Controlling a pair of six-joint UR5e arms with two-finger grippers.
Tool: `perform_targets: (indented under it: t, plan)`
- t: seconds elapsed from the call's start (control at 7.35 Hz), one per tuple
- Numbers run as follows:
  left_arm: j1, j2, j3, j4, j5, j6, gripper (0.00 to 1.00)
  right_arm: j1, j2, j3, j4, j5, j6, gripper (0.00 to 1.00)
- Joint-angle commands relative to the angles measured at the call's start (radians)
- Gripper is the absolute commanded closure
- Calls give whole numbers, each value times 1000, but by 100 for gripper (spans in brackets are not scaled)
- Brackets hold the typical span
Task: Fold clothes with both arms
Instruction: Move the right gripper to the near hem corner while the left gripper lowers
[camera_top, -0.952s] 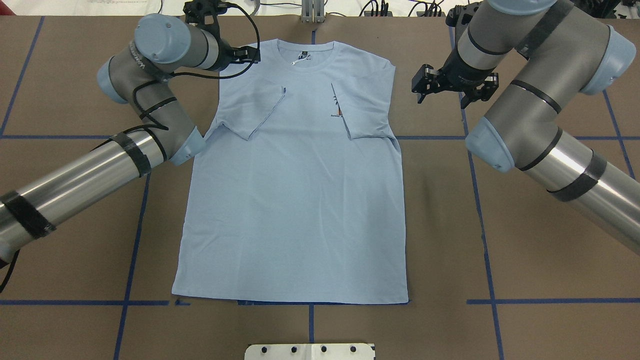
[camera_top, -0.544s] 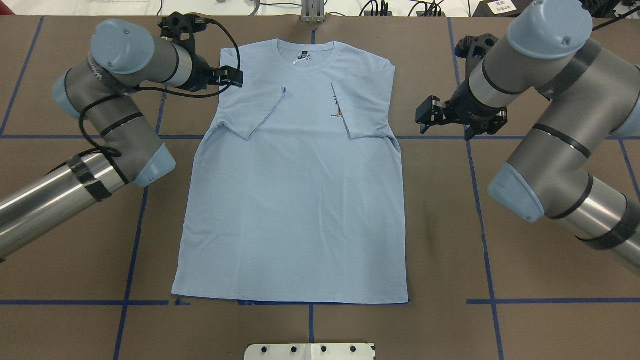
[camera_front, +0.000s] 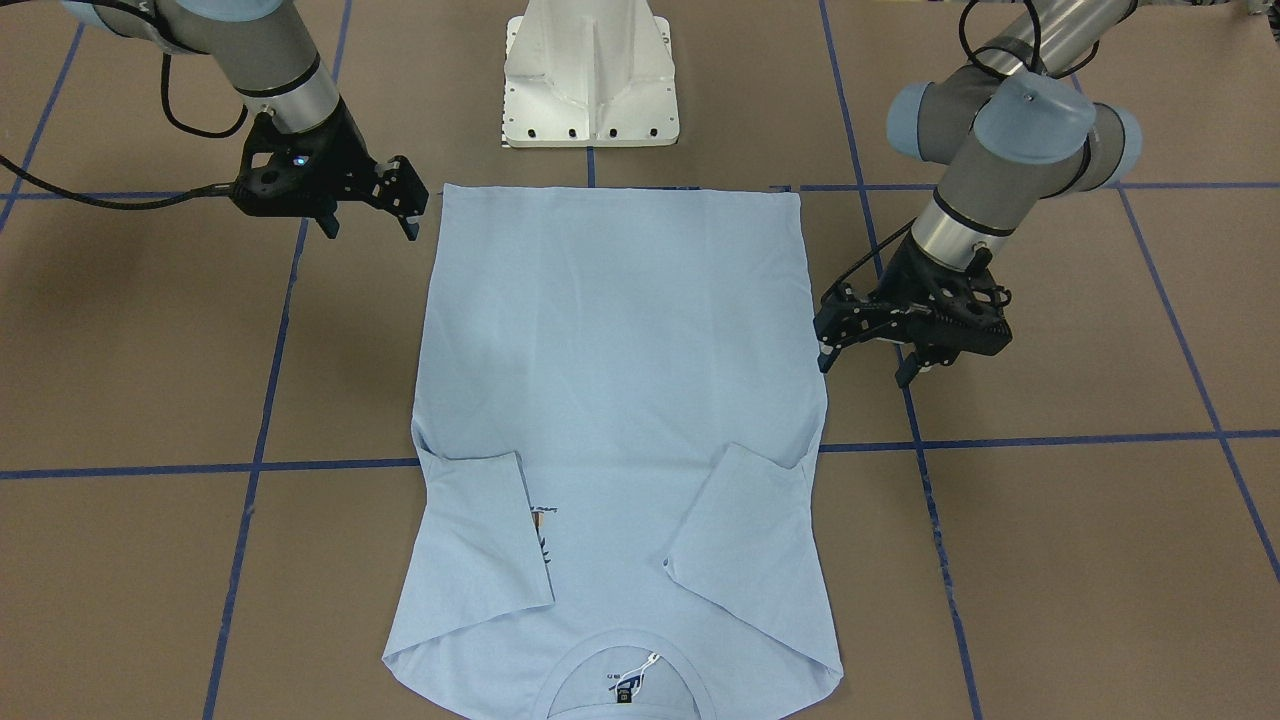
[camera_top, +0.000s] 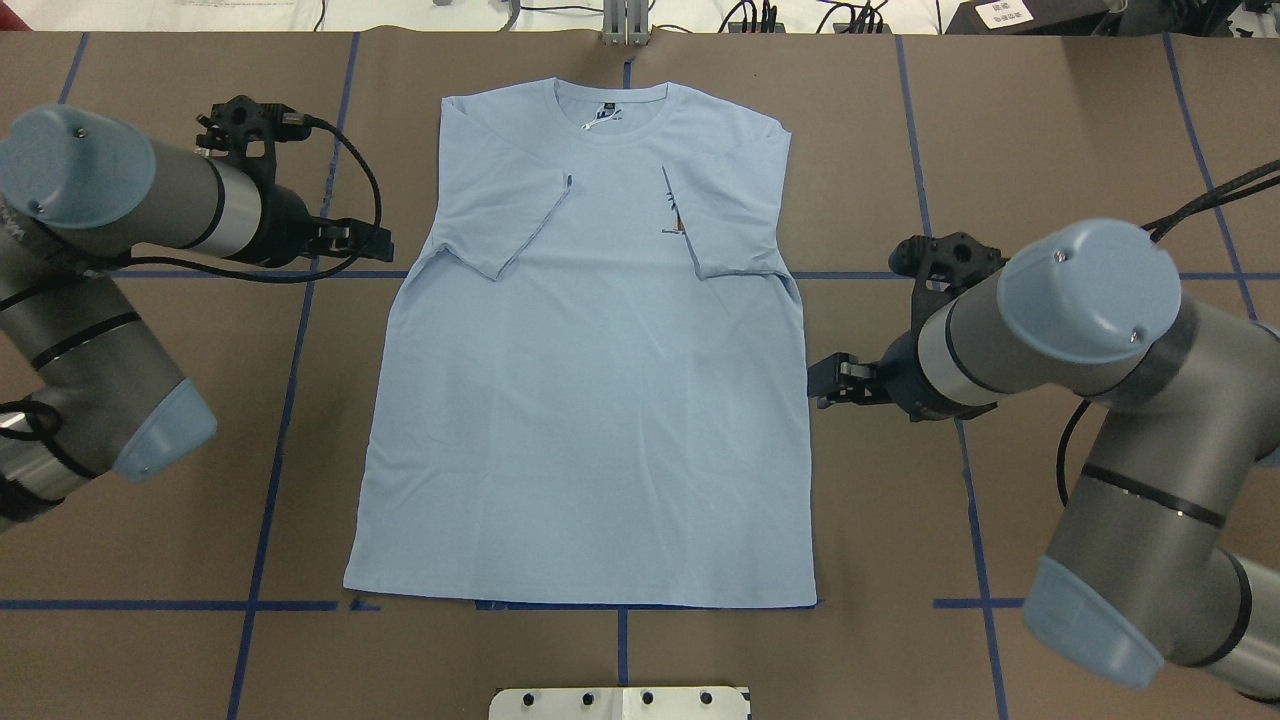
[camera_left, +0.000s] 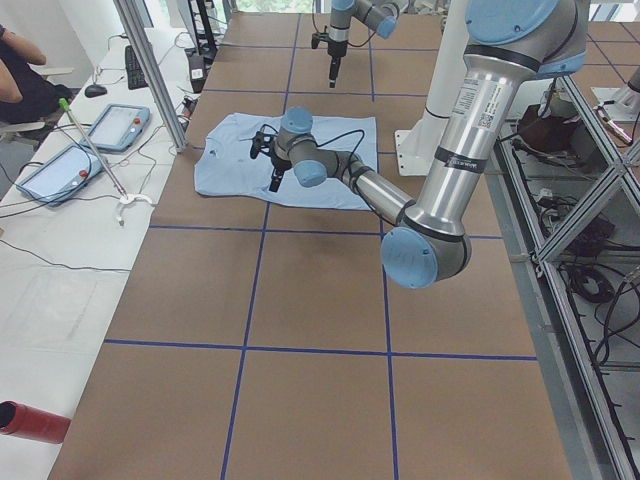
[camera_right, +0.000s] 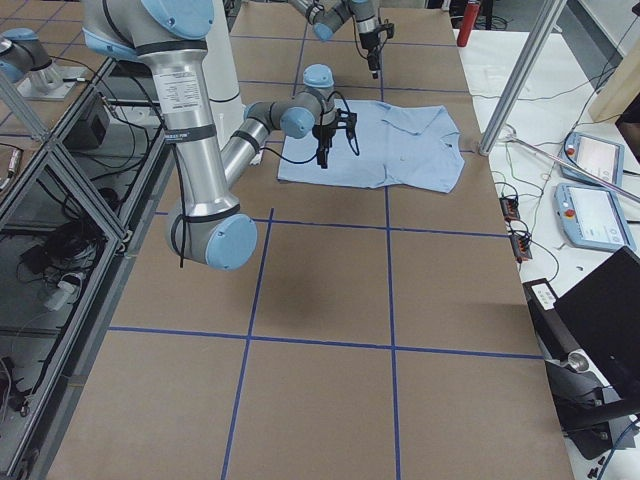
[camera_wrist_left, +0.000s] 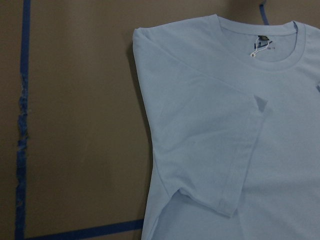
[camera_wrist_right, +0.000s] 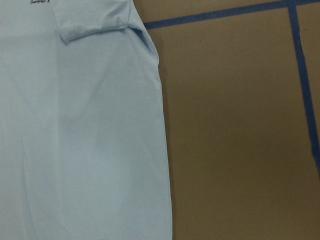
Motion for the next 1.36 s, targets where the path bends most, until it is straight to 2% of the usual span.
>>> perform_targets:
  t: [0.0, 0.41, 0.68, 0.95, 1.09, 1.22]
  plan:
    - [22, 82, -91, 33, -1, 75, 0, -200, -24, 3, 28, -155, 111, 0]
    - [37, 76, -81, 30, 0, 75, 0, -346, -41, -66, 38, -227, 186, 0]
    - [42, 69, -72, 29, -1, 73, 0, -353, -43, -112, 149, -235, 194, 0]
    - [42, 60, -68, 29, -3, 75, 0, -353, -43, -129, 152, -229, 217, 1]
    - [44, 60, -66, 27, -3, 75, 0, -353, -44, -132, 152, -228, 217, 5]
    - [44, 53, -62, 27, -3, 75, 0, -351, -43, -131, 152, -225, 217, 21]
